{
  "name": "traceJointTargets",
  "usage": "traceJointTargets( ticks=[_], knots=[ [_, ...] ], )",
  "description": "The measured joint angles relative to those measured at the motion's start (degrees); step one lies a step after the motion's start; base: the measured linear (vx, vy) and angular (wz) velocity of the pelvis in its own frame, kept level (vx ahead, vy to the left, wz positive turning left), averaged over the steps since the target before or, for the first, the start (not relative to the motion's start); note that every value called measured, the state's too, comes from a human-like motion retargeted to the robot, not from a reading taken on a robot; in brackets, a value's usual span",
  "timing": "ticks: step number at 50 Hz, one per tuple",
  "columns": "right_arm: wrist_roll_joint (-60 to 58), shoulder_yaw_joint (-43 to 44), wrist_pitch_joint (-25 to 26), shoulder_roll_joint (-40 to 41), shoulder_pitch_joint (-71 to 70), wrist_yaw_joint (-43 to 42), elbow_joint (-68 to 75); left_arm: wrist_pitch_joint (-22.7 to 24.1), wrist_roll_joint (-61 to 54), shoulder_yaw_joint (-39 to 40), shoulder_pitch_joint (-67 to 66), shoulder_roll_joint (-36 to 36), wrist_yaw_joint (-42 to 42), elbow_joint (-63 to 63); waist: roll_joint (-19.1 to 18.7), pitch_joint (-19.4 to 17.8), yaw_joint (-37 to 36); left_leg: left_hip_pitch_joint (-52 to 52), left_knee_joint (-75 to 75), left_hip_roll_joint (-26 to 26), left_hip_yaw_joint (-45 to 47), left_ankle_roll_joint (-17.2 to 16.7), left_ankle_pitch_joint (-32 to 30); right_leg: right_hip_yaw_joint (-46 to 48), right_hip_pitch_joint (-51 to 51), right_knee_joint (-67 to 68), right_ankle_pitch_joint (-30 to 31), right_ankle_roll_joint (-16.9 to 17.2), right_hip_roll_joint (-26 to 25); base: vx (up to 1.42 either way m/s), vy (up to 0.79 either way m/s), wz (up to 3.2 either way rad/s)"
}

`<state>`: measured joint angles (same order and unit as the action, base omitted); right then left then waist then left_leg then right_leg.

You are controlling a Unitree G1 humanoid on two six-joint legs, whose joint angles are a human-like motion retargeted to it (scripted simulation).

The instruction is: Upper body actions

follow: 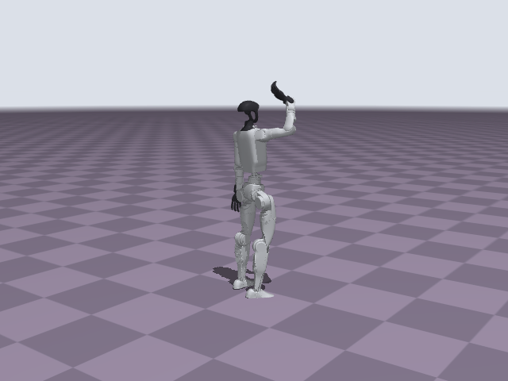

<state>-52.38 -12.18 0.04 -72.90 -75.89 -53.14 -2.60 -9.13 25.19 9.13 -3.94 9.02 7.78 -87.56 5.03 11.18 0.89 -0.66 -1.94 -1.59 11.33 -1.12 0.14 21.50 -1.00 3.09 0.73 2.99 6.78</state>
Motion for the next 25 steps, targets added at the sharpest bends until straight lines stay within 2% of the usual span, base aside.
traceJointTargets(
  ticks=[5, 9, 11, 13, 15, 18, 20, 22, 25],
  knots=[
    [9.51, 3.35, -0.77, -3.48, 1.98, -0.86, 17.31, 0.26, -0.68, 1.38, 1.46, -1.54, 0.31, 0.45, -0.5, 0.54, -0.05, -0.99, 0.01, -0.36, -1.47, 0.22, -0.26, 1.15, 0.2, -0.31, -0.28, 0.33, 0.15, 0.04, -0.01, 0.26],
    [20.79, 11.56, -5.89, -1.51, 6.21, -0.72, 36.31, 0.2, -1.86, 2.96, 1.12, -1.95, 0.1, -0.4, -1.05, 1.44, 0.55, -1.68, 0.12, -0.41, -1.7, 0.3, -0.27, 1.71, -0.03, -0.54, -0.19, 0.4, 0.2, 0.07, 0.0, 0.06],
    [27.68, 16.81, -7.75, 0.48, 7.58, 2.03, 47.12, -0.02, -2.09, 4.03, 0.93, -1.8, -0.13, -1.04, -1.24, 1.73, 0.78, -1.99, 0.21, -0.32, -1.55, 0.33, -0.21, 1.71, -0.31, -0.55, -0.12, 0.42, 0.16, 0.0, 0.0, 0.0],
    [36.04, 23.05, -7.7, 1.89, 8.31, 8.34, 58.53, -0.24, -2.38, 5.17, 0.96, -1.3, -0.56, -2.04, -1.13, 1.99, 1.0, -2.4, 0.3, -0.19, -1.54, 0.32, -0.19, 1.72, -0.68, -0.54, -0.07, 0.44, 0.08, 0.0, 0.0, 0.0],
    [45.07, 29.34, -4.53, 2.06, 9.11, 18.6, 68.95, -0.54, -2.95, 6.25, 0.92, -0.72, -0.91, -3.23, -0.99, 2.36, 1.06, -2.84, 0.36, 0.02, -1.63, 0.3, -0.2, 1.8, -1.06, -0.55, -0.03, 0.48, -0.05, 0.01, -0.03, 0.01],
    [57.54, 38.22, 5.09, 1.75, 12.34, 36.85, 78.34, -1.25, -4.22, 8.2, 0.67, -0.29, -1.2, -4.62, -1.13, 2.69, 1.14, -3.24, 0.46, 0.37, -1.62, 0.27, -0.16, 1.94, -1.48, -0.58, 0.06, 0.48, -0.32, 0.0, 0.0, 0.0],
    [64.61, 43.18, 8.15, 3.17, 14.02, 41.77, 80.31, -1.45, -5.44, 9.37, 0.34, -0.37, -1.4, -5.22, -1.72, 2.67, 1.28, -3.26, 0.48, 0.64, -1.33, 0.31, -0.06, 1.84, -1.69, -0.62, 0.16, 0.35, -0.68, 0.0, 0.0, 0.0],
    [72.54, 46.35, 4.34, 5.85, 15.4, 38.23, 78.65, -1.58, -6.64, 10.12, 0.05, -0.12, -1.48, -5.82, -2.27, 2.61, 1.58, -3.15, 0.46, 0.83, -0.9, 0.35, 0.03, 1.51, -1.94, -0.58, 0.26, 0.2, -0.98, -0.06, 0.08, -0.21],
    [79.31, 46.16, -8.94, 10.64, 17.39, 25.32, 70.77, -2.13, -7.34, 10.33, -0.08, 0.94, -1.58, -6.37, -2.54, 2.54, 1.7, -2.95, 0.47, 0.94, -0.17, 0.36, 0.09, 0.87, -2.22, -0.42, 0.37, -0.03, -1.14, -0.05, 0.09, -0.2]
  ],
)
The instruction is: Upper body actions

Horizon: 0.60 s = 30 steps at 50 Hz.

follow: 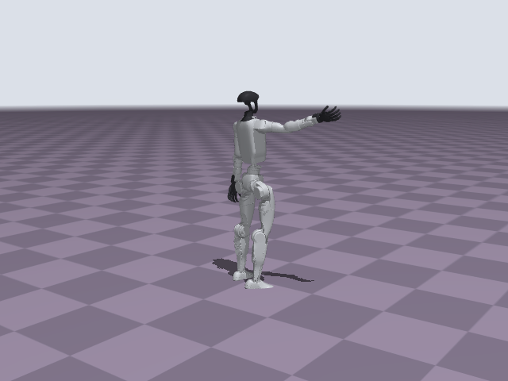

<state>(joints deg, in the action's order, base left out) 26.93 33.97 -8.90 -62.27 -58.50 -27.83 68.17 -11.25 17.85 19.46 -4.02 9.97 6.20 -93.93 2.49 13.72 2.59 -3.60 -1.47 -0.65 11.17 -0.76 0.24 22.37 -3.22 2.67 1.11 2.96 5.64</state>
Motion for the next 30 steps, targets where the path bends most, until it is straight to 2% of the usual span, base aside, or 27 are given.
traceJointTargets(
  ticks=[2, 5, 8, 12, 15, 18, 22, 25, 27, 30],
  knots=[
    [-4.09, -3.42, -4.55, 2.74, 0.48, -6.4, -8.33, -0.05, 0.43, -0.22, -0.06, 0.43, 0.1, 0.57, -0.04, -0.03, -0.08, 0.09, 0.02, -0.04, 0.3, -0.02, -0.02, -0.32, -0.09, 0.1, 0.05, -0.08, 0.09, -0.06, 0.07, -0.12],
    [-13.02, -10.7, -4.26, 3.06, 1.96, -9.16, -22.96, 0.48, 0.81, -0.91, -0.04, 0.58, 0.07, 1.88, -0.09, 0.0, -0.38, 0.12, -0.02, -0.27, 0.49, -0.03, -0.09, -0.43, -0.17, 0.09, 0.16, -0.19, 0.32, -0.09, 0.08, -0.04],
    [-24.23, -18.18, -2.8, 0.6, 2.41, -10.58, -37.25, 0.98, 0.56, -1.62, 0.31, 0.35, 0.07, 3.06, -0.21, 0.0, -0.51, 0.15, -0.2, -0.51, 0.53, -0.02, -0.27, -0.46, -0.28, 0.17, 0.22, -0.23, 0.58, -0.12, 0.1, 0.0],
    [-45.26, -28.37, -0.77, -4.47, -0.4, -14.83, -52.87, 1.52, -0.29, -2.99, 1.26, -0.16, 0.11, 3.72, -0.08, -0.41, -0.9, 0.71, -0.37, -0.78, 0.78, -0.02, -0.33, -0.62, -0.06, 0.26, 0.33, -0.34, 0.84, -0.07, 0.09, -0.05],
    [-62.35, -35.86, 3.26, -8.78, -4.89, -18.01, -62.66, 1.63, -0.71, -4.41, 2.35, -0.44, 0.37, 3.81, 0.39, -1.49, -1.97, 1.66, -0.41, -0.82, 1.52, -0.01, -0.25, -1.24, 0.37, 0.45, 0.47, -0.49, 0.86, -0.08, 0.07, -0.21],
    [-73.6, -44.46, 6.94, -12.8, -11.54, -21.82, -69.89, 1.9, -0.56, -5.83, 3.36, -0.46, 0.63, 3.94, 1.15, -2.57, -3.06, 2.5, -0.48, -0.81, 2.22, -0.06, -0.21, -1.96, 0.72, 0.65, 0.52, -0.61, 0.85, -0.04, 0.01, -0.14],
    [-77.59, -58.92, 5.55, -14.9, -23.38, -27.99, -70.58, 2.36, 0.41, -6.83, 3.91, -0.5, 1.19, 4.39, 1.96, -3.67, -3.36, 3.43, -0.63, -0.83, 2.48, -0.16, -0.31, -2.82, 1.28, 0.94, 0.39, -0.6, 0.91, 0.0, -0.05, -0.04],
    [-77.54, -64.96, 6.07, -15.56, -29.5, -29.73, -65.51, 2.66, 1.19, -7.18, 4.04, -1.13, 1.21, 4.73, 1.97, -4.3, -3.49, 3.54, -0.54, -0.8, 2.44, -0.18, -0.38, -2.81, 1.58, 0.85, 0.41, -0.64, 0.87, 0.01, -0.09, 0.02],
    [-74.85, -65.63, 7.13, -16.07, -30.81, -31.42, -59.93, 2.66, 1.75, -7.08, 4.11, -1.86, 1.22, 4.8, 1.66, -4.39, -3.46, 3.27, -0.58, -0.81, 2.05, -0.18, -0.49, -2.4, 1.64, 0.68, 0.38, -0.58, 0.88, 0.05, -0.11, 0.17],
    [-67.87, -61.98, 5.2, -16.0, -28.87, -33.07, -48.86, 2.61, 1.94, -6.37, 3.79, -2.93, 1.06, 4.37, 1.08, -3.84, -2.8, 2.43, -0.64, -0.79, 1.11, -0.22, -0.76, -1.46, 1.57, 0.31, 0.31, -0.41, 0.91, 0.06, -0.1, 0.27]
  ],
)
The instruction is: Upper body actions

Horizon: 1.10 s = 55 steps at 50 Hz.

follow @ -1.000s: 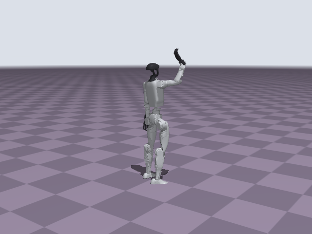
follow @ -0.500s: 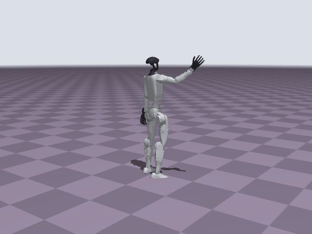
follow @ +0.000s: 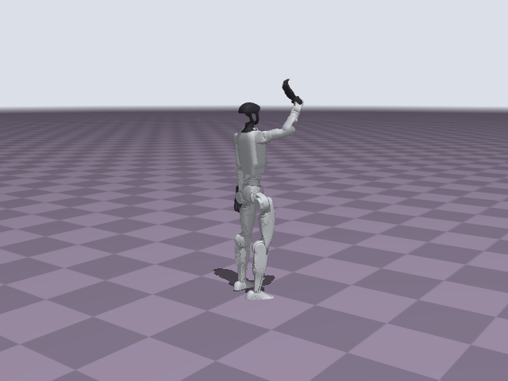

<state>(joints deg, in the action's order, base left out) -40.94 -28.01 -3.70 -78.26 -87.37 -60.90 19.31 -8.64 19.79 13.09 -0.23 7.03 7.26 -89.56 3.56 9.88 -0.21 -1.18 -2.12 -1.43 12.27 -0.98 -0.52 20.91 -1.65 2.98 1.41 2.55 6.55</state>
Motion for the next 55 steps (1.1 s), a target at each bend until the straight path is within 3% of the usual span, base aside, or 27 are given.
traceJointTargets(
  ticks=[5, 10, 14, 15, 18, 20, 25, 28, 33, 35, 38, 42, 47, 50, 52, 55],
  knots=[
    [15.12, 15.75, -5.37, 4.04, 7.76, 3.44, 24.88, -0.46, -0.78, 2.05, -1.12, -0.04, -0.27, -1.66, -0.32, 0.85, 1.58, -1.35, 0.17, 0.16, -1.41, 0.01, -0.3, 1.41, -0.03, -0.53, -0.15, 0.24, -0.18, 0.04, -0.11, 0.25],
    [36.6, 34.2, -2.18, 6.44, 12.6, 20.99, 46.76, -1.03, -1.61, 3.98, -2.39, 1.4, -0.53, -2.69, 0.14, 0.19, 1.83, -1.52, 0.37, 0.46, -1.7, 0.05, -0.33, 1.91, 0.24, -0.71, -0.17, 0.21, -0.56, 0.0, -0.1, 0.05],
    [59.61, 45.29, -0.7, 9.01, 15.85, 32.9, 52.06, -1.24, -2.54, 5.28, -3.55, 1.62, -1.13, -3.53, -0.57, -0.07, 2.07, -1.46, 0.41, 0.68, -1.29, 0.1, -0.15, 1.91, 0.05, -0.8, -0.02, 0.09, -0.9, 0.0, 0.0, 0.0],
    [65.23, 47.56, -1.9, 10.55, 16.46, 33.59, 51.42, -1.28, -2.89, 5.47, -3.8, 1.61, -1.17, -3.84, -0.9, -0.13, 2.28, -1.43, 0.43, 0.74, -1.11, 0.1, -0.06, 1.81, -0.05, -0.8, 0.02, 0.02, -1.0, -0.07, 0.07, -0.18],
    [71.73, 48.46, -15.23, 16.19, 17.44, 25.16, 44.73, -1.63, -3.5, 5.39, -4.22, 2.07, -0.87, -5.07, -1.71, -0.53, 2.92, -1.03, 0.47, 0.82, -0.23, 0.15, 0.18, 1.04, -0.37, -0.57, 0.21, -0.12, -1.1, -0.12, 0.12, -0.26],
    [66.51, 44.13, -21.84, 18.16, 17.71, 15.9, 38.06, -1.87, -3.39, 4.92, -4.29, 2.6, -0.77, -5.7, -2.04, -0.89, 3.14, -0.69, 0.52, 0.81, 0.47, 0.13, 0.27, 0.43, -0.48, -0.39, 0.35, -0.21, -1.02, -0.14, 0.14, -0.29],
    [47.93, 27.76, -17.79, 15.46, 15.79, 10.81, 15.38, -1.79, -1.24, 2.92, -3.53, 3.36, -0.91, -4.3, -2.12, -1.31, 2.43, -0.31, 0.31, 0.33, 1.31, 0.1, 0.21, -0.29, -0.87, -0.14, 0.65, -0.31, -0.37, -0.13, 0.08, -0.14],
    [30.74, 15.66, -10.43, 8.34, 10.43, 7.57, 4.11, -1.22, -1.62, 2.14, -2.67, 3.31, -0.9, -2.74, -2.02, -1.13, 1.89, -0.43, 0.01, 0.13, 1.47, 0.12, 0.02, -0.51, -1.29, 0.08, 0.71, -0.2, -0.02, -0.1, 0.1, -0.03],
    [3.18, -12.6, 8.1, -0.41, -12.1, 1.56, -6.91, -0.35, -3.37, 1.93, -1.01, 2.88, -0.03, -1.08, -2.07, -0.57, 2.89, -0.92, -0.16, -0.23, 0.92, 0.16, -0.25, -0.15, -1.45, 0.12, 0.56, -0.07, 0.39, -0.02, 0.07, 0.08],
    [-3.72, -22.74, 10.46, -0.34, -21.0, -5.6, -6.29, -0.09, -3.5, 1.5, -0.42, 2.55, 0.38, -0.37, -2.16, -0.7, 3.14, -0.77, -0.13, -0.35, 0.7, 0.18, -0.32, 0.07, -1.08, 0.07, 0.51, -0.05, 0.5, 0.0, 0.0, 0.0],
    [-2.65, -26.15, 5.79, 0.79, -23.97, -7.69, 0.17, 0.36, -2.69, -0.07, 0.91, 1.0, 0.79, 0.98, -2.95, -1.34, 2.3, -0.52, 0.0, -0.39, 0.39, 0.24, -0.35, 0.33, -0.46, -0.03, 0.46, 0.01, 0.48, 0.0, 0.0, 0.0],
    [11.1, -15.39, 2.82, 1.58, -16.5, -0.85, 14.24, 1.11, -0.69, -1.9, 2.33, -1.0, 1.14, 2.85, -4.03, -1.77, 1.35, -0.93, 0.14, -0.45, -0.64, 0.32, -0.53, 1.22, 0.08, -0.38, 0.33, 0.13, 0.41, 0.04, -0.07, 0.23],
    [35.11, 17.44, 4.23, 7.3, 3.9, 6.97, 27.93, 1.8, 0.09, -1.46, 2.06, -1.41, 0.23, 2.96, -3.86, -1.94, 2.13, -1.63, 0.32, -0.49, -1.95, 0.26, -0.8, 2.36, 0.38, -0.69, 0.19, 0.27, 0.46, 0.03, -0.12, 0.22],
    [55.29, 35.38, 3.8, 11.4, 15.58, 19.95, 26.69, 1.5, -0.76, -0.12, 1.22, -1.34, -0.02, 1.18, -3.89, -2.67, 2.85, -1.52, 0.41, -0.37, -1.87, 0.29, -0.8, 2.39, 0.54, -0.75, 0.26, 0.19, 0.29, -0.02, -0.08, -0.03],
    [62.1, 43.36, -3.23, 14.07, 22.86, 24.71, 23.34, 1.0, -1.39, 0.75, 0.22, -1.56, 0.09, -0.34, -4.39, -2.95, 3.44, -1.45, 0.44, -0.22, -1.59, 0.28, -0.72, 2.22, 0.41, -0.75, 0.34, 0.13, 0.15, 0.0, 0.0, 0.0],
    [61.77, 52.82, -17.42, 16.66, 37.19, 18.44, 17.53, 0.15, -1.8, 2.03, -1.64, -1.31, 0.22, -2.61, -4.7, -3.19, 4.52, -1.25, 0.43, -0.05, -0.97, 0.26, -0.58, 1.74, 0.15, -0.7, 0.48, 0.0, -0.02, 0.02, -0.01, -0.14]
  ],
)
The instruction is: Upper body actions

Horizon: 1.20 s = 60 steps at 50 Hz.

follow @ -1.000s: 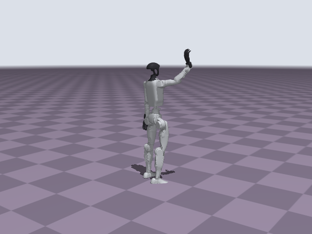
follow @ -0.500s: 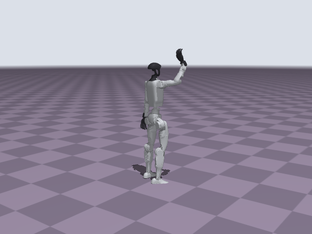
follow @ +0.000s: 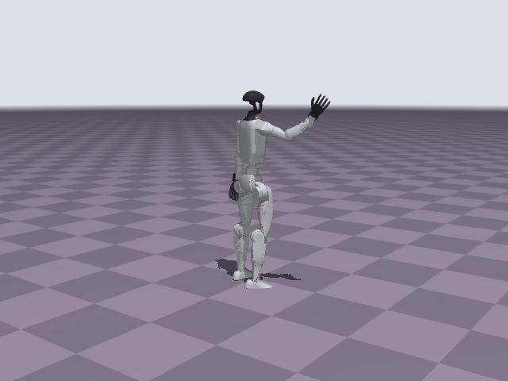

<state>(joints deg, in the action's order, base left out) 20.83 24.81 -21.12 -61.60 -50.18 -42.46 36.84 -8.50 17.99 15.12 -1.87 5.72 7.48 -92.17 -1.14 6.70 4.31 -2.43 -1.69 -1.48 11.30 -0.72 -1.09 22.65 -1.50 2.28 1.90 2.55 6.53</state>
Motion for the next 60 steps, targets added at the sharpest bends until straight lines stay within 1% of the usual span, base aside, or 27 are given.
traceJointTargets(
  ticks=[2, 3, 4, 6, 9, 12, 14, 15, 18, 22, 25, 27, 29, 30, 32, 33, 35, 37, 38, 39, 42, 45, 48, 51, 55, 57, 60],
  knots=[
    [-8.68, 4.75, -4.34, 2.49, 10.75, -8.09, -4.73, -0.35, 0.02, 0.43, -1.45, 0.38, -0.04, -1.32, 0.03, -0.22, 0.66, 0.41, -0.05, 0.1, 0.62, -0.03, 0.1, -0.55, -0.05, 0.1, 0.11, -0.1, -0.09, 0.04, -0.01, -0.28],
    [-13.62, 6.53, -4.22, 4.39, 15.87, -10.05, -7.59, -0.48, 0.04, 0.5, -2.21, 0.64, 0.06, -1.84, 0.08, -0.36, 0.97, 0.66, -0.06, 0.19, 0.98, -0.05, 0.16, -0.87, -0.04, 0.15, 0.16, -0.16, -0.15, 0.04, -0.01, -0.3],
    [-17.74, 7.81, -3.66, 6.86, 20.52, -10.04, -10.37, -0.63, 0.11, 0.57, -2.92, 0.88, 0.17, -2.18, 0.15, -0.51, 1.34, 0.87, -0.06, 0.27, 1.3, -0.08, 0.21, -1.13, -0.05, 0.2, 0.23, -0.21, -0.21, 0.04, -0.01, -0.3],
    [-24.2, 8.99, -3.16, 12.46, 28.31, -7.14, -14.8, -0.86, 0.36, 0.79, -4.15, 1.18, 0.39, -2.35, 0.21, -0.97, 2.25, 1.26, -0.04, 0.48, 1.82, -0.14, 0.3, -1.53, -0.01, 0.24, 0.36, -0.32, -0.39, 0.01, -0.02, -0.25],
    [-31.73, 7.92, -6.06, 21.0, 37.4, -3.04, -16.5, -0.84, 0.81, 1.4, -5.55, 1.46, 0.71, -1.64, 0.36, -1.7, 3.57, 1.81, -0.1, 0.87, 2.44, -0.21, 0.38, -2.1, 0.08, 0.32, 0.5, -0.41, -0.7, 0.01, -0.02, -0.14],
    [-40.59, 4.42, -7.98, 28.55, 44.15, -0.1, -11.01, -0.72, 0.94, 1.95, -6.24, 1.61, 0.98, -0.27, 0.5, -2.0, 4.37, 2.11, -0.21, 1.28, 2.81, -0.32, 0.4, -2.5, 0.0, 0.39, 0.59, -0.45, -1.02, 0.0, 0.0, 0.0],
    [-46.79, 1.4, -7.36, 32.93, 47.45, 3.14, -4.03, -0.41, 1.02, 2.19, -6.17, 1.74, 1.25, 0.72, 0.55, -2.14, 4.33, 2.26, -0.24, 1.55, 3.1, -0.38, 0.41, -2.81, -0.09, 0.47, 0.65, -0.49, -1.22, 0.0, 0.0, 0.0],
    [-49.63, -0.09, -6.52, 35.13, 48.84, 5.08, 0.0, -0.21, 1.06, 2.27, -5.99, 1.82, 1.37, 1.18, 0.57, -2.21, 4.18, 2.32, -0.25, 1.67, 3.23, -0.4, 0.42, -2.92, -0.15, 0.51, 0.69, -0.5, -1.31, 0.0, 0.0, 0.0],
    [-55.52, -3.49, 0.1, 40.76, 51.37, 13.49, 14.23, 0.32, 0.84, 2.12, -5.11, 2.13, 1.24, 2.58, 0.99, -2.49, 3.35, 2.5, -0.27, 1.76, 3.31, -0.45, 0.41, -3.01, -0.05, 0.53, 0.69, -0.58, -1.41, 0.0, 0.0, 0.0],
    [-61.86, -7.51, 14.32, 46.49, 53.82, 22.41, 32.77, 1.38, -0.11, 1.24, -4.11, 2.02, 0.89, 3.92, 1.37, -2.38, 2.3, 2.36, -0.29, 1.72, 2.7, -0.53, 0.27, -2.58, 0.15, 0.45, 0.53, -0.61, -1.39, 0.0, 0.0, 0.0],
    [-65.42, -9.09, 21.76, 50.15, 54.45, 25.74, 46.89, 1.96, -0.8, 0.53, -3.92, 1.45, 0.49, 4.14, 1.13, -2.03, 1.75, 2.08, -0.32, 1.73, 2.19, -0.54, 0.17, -2.15, 0.19, 0.37, 0.39, -0.58, -1.44, 0.0, 0.0, 0.0],
    [-64.54, -10.15, 23.62, 51.77, 54.81, 28.06, 55.11, 2.09, -0.99, -0.18, -3.72, 1.0, 0.33, 3.65, 0.86, -1.83, 1.29, 1.9, -0.3, 1.77, 2.01, -0.54, 0.16, -2.01, 0.16, 0.35, 0.31, -0.57, -1.51, 0.0, 0.0, 0.0],
    [-62.1, -11.28, 25.08, 53.79, 55.99, 32.93, 59.81, 1.86, -0.8, -0.94, -3.45, 0.5, 0.21, 3.02, 0.67, -1.79, 0.8, 1.73, -0.26, 1.76, 1.83, -0.54, 0.15, -1.88, 0.19, 0.32, 0.22, -0.53, -1.5, 0.0, 0.0, 0.0],
    [-60.59, -11.94, 25.84, 54.81, 56.86, 35.47, 60.56, 1.7, -0.64, -1.27, -3.38, 0.25, 0.11, 2.78, 0.64, -1.8, 0.63, 1.65, -0.24, 1.73, 1.71, -0.55, 0.14, -1.8, 0.23, 0.3, 0.18, -0.5, -1.48, 0.0, 0.0, 0.0],
    [-56.71, -13.14, 26.88, 56.92, 58.89, 39.62, 60.56, 1.77, -0.3, -2.05, -3.76, -0.4, -0.22, 2.31, -0.33, -1.41, -1.39, 1.53, -0.08, 3.38, 2.93, -0.97, 0.37, -3.72, -0.75, 2.03, -0.26, 1.66, -0.36, 0.02, -0.02, -0.64],
    [-54.21, -12.63, 28.48, 57.57, 59.55, 39.48, 60.56, 1.91, -0.14, -2.37, -4.02, -0.74, -0.31, 1.99, -0.14, -0.99, -3.04, 1.44, -0.06, 3.5, 4.45, -1.05, 0.56, -5.22, -0.91, 2.19, -0.73, 1.7, -0.54, 0.01, -0.01, -0.64],
    [-48.7, -10.05, 27.8, 58.14, 59.98, 40.28, 60.56, 2.05, 0.26, -3.59, -4.45, -1.29, -0.23, 1.09, -0.04, -0.21, -2.27, 1.9, -0.8, 2.21, 3.27, -0.36, 1.09, -3.8, -0.97, 2.13, -1.05, 1.59, -0.42, 0.0, 0.0, 0.64],
    [-44.15, -8.1, 24.6, 57.06, 59.48, 41.94, 60.54, 1.83, 0.65, -4.86, -4.55, -1.75, 0.12, 0.06, 0.6, -0.04, 3.05, 2.48, -1.85, -0.45, -2.27, 0.43, 0.75, 1.91, 0.17, 0.85, -0.89, 0.25, -0.19, 0.0, 0.03, 2.21],
    [-42.92, -7.67, 23.95, 56.32, 59.19, 42.4, 60.49, 1.63, 0.74, -4.62, -4.7, -1.95, -0.1, -0.15, 0.61, -0.15, 5.3, 2.46, -1.95, -0.88, -4.53, 0.5, 0.38, 4.28, 0.65, 0.37, -0.55, 0.06, 0.03, -0.01, 0.03, 1.39],
    [-42.48, -7.37, 23.93, 55.59, 58.71, 42.83, 60.22, 1.8, 0.89, -3.45, -4.74, -1.99, -0.02, -0.18, 0.66, -0.24, 5.21, 2.35, -1.89, -0.77, -4.2, 0.4, 0.23, 4.09, 0.83, 0.19, -0.51, -0.02, -0.06, 0.0, 0.0, 0.0],
    [-44.21, -4.77, 24.22, 53.65, 56.41, 43.88, 58.48, 3.48, 2.97, 1.91, -4.05, -0.62, 3.05, -0.47, 1.14, -1.09, 0.41, 1.02, -0.39, 1.03, 1.02, -0.51, -0.32, -1.13, 0.51, 0.02, -0.07, -0.43, -0.86, -0.03, 0.02, -1.27],
    [-47.76, 0.19, 23.66, 50.25, 52.93, 44.71, 57.4, 2.2, 3.46, 8.49, -2.01, 4.41, 4.75, -0.7, 1.51, -1.64, -0.14, 1.14, -0.24, 0.78, 0.63, -0.43, -0.29, -0.76, 0.82, -0.07, -0.05, -0.52, -0.77, -0.01, 0.01, -0.11],
    [-49.7, 5.05, 24.6, 44.17, 49.56, 45.18, 55.17, 2.01, 2.36, 15.12, -0.07, 14.62, 5.05, 1.03, 1.92, -1.59, -1.24, 0.95, -0.17, 0.79, 0.36, -0.56, -0.42, -0.5, 0.89, -0.05, -0.14, -0.5, -0.64, 0.0, 0.0, 0.0],
    [-49.87, 10.61, 24.73, 34.96, 45.61, 44.21, 51.67, 1.22, 0.07, 20.83, 2.13, 27.89, 4.01, 3.52, 2.28, -0.83, -2.2, 0.5, -0.28, 0.63, -0.2, -0.57, -0.62, -0.04, 0.73, -0.17, -0.24, -0.54, -0.6, 0.01, 0.01, 0.06],
    [-46.93, 15.71, 23.96, 20.45, 38.33, 41.29, 45.07, 2.04, -2.82, 23.26, 6.55, 45.95, -0.87, 6.92, 1.87, 0.83, -3.61, -0.33, -0.31, 0.73, -0.79, -0.67, -0.78, 0.29, 0.24, -0.22, -0.36, -0.39, -0.59, 0.06, 0.08, 0.13],
    [-44.01, 15.95, 23.02, 14.21, 33.01, 39.17, 40.81, 2.98, 0.18, 24.92, 10.08, 52.78, -4.37, 9.59, 1.41, 1.86, -3.72, -0.85, -0.26, 0.75, -0.88, -0.7, -0.78, 0.41, -0.15, -0.26, -0.41, -0.35, -0.57, 0.06, 0.12, 0.05],
    [-37.86, 12.22, 21.27, 6.15, 22.45, 35.6, 34.47, 4.38, 1.3, 24.85, 15.44, 61.19, -8.12, 15.19, 0.51, 3.09, -3.84, -1.51, -0.18, 0.8, -0.84, -0.7, -0.68, 0.4, -0.75, -0.24, -0.46, -0.28, -0.58, 0.03, 0.15, 0.0]
  ],
)
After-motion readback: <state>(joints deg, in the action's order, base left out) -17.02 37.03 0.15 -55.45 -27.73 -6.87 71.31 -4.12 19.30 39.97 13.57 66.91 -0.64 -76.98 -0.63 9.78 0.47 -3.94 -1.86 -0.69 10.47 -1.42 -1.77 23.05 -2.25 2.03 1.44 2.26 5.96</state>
